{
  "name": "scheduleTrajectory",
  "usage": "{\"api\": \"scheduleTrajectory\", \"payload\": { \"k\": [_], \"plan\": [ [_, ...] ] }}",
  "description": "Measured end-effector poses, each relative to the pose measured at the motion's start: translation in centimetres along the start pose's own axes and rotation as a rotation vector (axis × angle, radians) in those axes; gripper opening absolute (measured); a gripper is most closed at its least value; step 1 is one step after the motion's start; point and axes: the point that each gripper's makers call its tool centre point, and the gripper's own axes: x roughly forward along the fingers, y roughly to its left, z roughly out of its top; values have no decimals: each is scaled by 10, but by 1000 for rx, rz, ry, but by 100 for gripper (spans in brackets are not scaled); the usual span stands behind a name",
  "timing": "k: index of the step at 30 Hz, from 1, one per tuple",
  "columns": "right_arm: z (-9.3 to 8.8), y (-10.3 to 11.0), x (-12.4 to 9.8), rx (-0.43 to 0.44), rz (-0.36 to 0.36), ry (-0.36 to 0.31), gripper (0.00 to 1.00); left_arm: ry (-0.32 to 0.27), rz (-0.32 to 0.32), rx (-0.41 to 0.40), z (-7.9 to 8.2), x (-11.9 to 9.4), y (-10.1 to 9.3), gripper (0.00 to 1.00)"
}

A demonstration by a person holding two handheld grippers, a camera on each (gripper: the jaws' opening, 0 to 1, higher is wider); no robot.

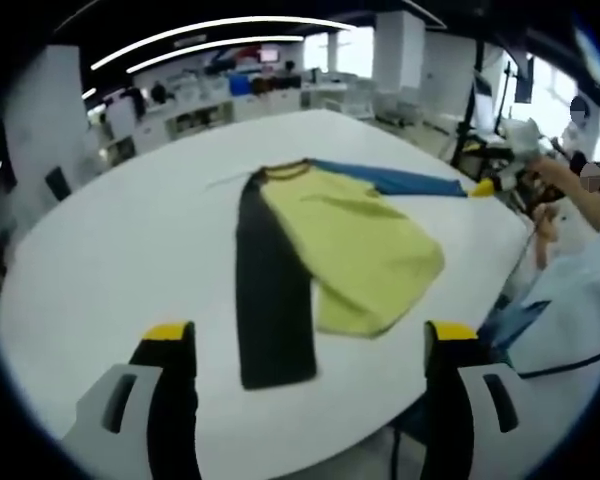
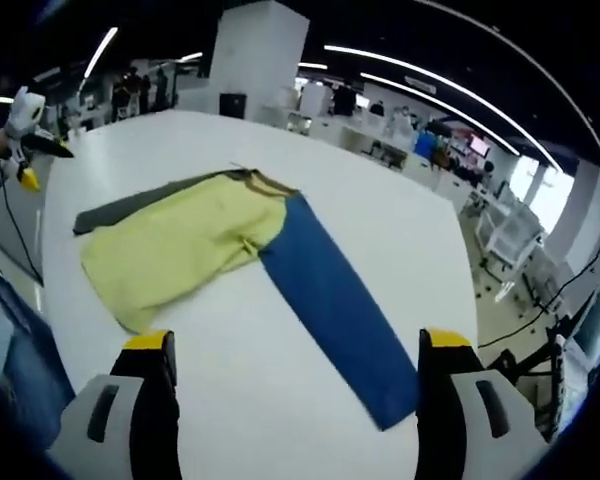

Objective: Fold the garment on the visible template until the final outline fits inside the template.

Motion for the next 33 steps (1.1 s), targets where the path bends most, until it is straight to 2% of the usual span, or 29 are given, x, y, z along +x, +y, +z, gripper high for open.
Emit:
{"api": "scheduleTrajectory", "payload": {
  "k": [5,10,15,20,24,33],
  "plan": [
    [1,10,0,49,4,-20,100,7,-2,-5,-3,2,1,91],
    [2,20,-5,42,4,-25,100,10,-13,-3,-4,3,-2,90],
    [12,32,-14,67,21,-62,100,15,-11,-11,-8,3,-1,90],
    [17,44,-19,45,28,-70,100,20,-6,-18,-11,2,1,89],
    [16,53,-17,86,43,-81,100,22,-4,-22,-11,3,1,88],
    [22,58,-23,82,44,-94,100,23,-3,-46,-15,8,4,86]
  ]
}}
